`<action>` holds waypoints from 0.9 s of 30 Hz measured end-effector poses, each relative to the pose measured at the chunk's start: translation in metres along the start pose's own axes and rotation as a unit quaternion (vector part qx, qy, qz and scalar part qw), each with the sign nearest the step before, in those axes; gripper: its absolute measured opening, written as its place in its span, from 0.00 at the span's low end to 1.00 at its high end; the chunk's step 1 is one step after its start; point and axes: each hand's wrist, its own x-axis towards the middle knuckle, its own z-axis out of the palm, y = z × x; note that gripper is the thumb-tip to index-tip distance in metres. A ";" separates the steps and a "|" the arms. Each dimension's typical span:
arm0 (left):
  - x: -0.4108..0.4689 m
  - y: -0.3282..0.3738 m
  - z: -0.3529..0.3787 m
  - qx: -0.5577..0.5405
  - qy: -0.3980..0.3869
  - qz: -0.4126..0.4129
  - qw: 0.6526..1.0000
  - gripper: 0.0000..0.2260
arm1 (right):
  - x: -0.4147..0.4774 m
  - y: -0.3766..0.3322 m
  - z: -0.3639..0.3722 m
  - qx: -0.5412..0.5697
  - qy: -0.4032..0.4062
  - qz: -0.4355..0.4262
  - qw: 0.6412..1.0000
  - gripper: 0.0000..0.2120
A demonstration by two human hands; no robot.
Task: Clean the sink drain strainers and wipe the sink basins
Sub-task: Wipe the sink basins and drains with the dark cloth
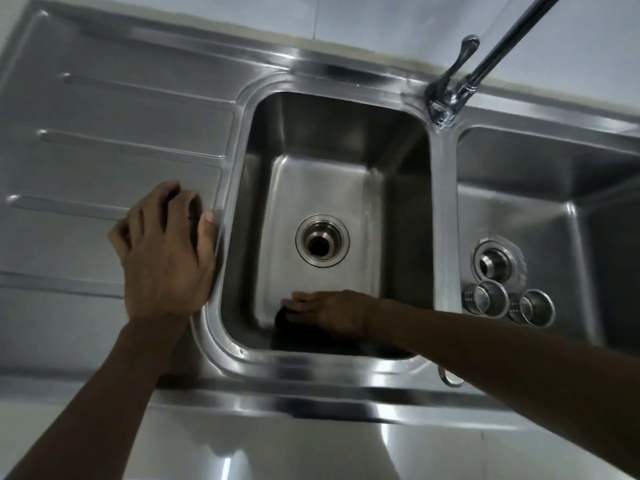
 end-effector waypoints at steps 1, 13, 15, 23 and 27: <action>-0.001 0.000 0.001 0.001 0.005 0.000 1.000 0.19 | -0.008 -0.002 -0.007 0.018 -0.030 0.029 0.999 0.26; -0.002 -0.004 0.005 0.002 0.021 0.010 1.000 0.16 | -0.053 0.007 -0.034 0.157 -0.112 0.237 0.952 0.16; -0.002 -0.004 0.004 -0.003 0.021 0.008 1.000 0.16 | -0.047 0.016 -0.035 0.126 -0.115 0.252 0.953 0.14; -0.001 -0.005 0.006 -0.012 0.016 0.010 1.000 0.18 | -0.025 0.104 -0.094 -0.124 0.015 0.360 0.925 0.17; -0.002 -0.005 0.007 -0.004 0.014 0.002 1.000 0.20 | -0.004 0.151 -0.120 -0.144 0.056 0.437 0.886 0.18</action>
